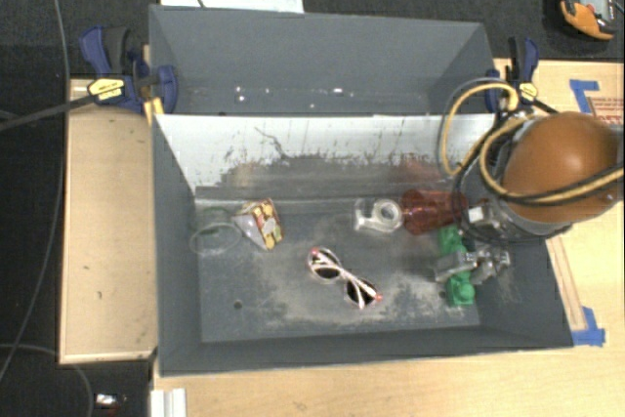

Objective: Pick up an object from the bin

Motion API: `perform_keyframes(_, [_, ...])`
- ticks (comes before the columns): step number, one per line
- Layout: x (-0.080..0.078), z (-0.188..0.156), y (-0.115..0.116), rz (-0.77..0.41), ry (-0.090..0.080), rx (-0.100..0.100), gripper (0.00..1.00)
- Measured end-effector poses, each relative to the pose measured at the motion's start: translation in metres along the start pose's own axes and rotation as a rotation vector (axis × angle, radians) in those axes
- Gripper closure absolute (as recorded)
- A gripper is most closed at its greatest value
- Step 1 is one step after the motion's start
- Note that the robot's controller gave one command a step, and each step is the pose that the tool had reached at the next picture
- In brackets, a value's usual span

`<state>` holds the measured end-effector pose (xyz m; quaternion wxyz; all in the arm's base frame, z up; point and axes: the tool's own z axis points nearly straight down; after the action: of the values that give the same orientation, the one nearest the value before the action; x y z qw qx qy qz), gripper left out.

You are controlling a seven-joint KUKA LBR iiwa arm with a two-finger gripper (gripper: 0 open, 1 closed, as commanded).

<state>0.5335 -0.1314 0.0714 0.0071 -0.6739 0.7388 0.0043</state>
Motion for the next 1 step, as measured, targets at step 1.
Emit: perform_keyframes(1, [0.0001, -0.0004, 0.0, 0.003, 0.0, 0.0, 1.0])
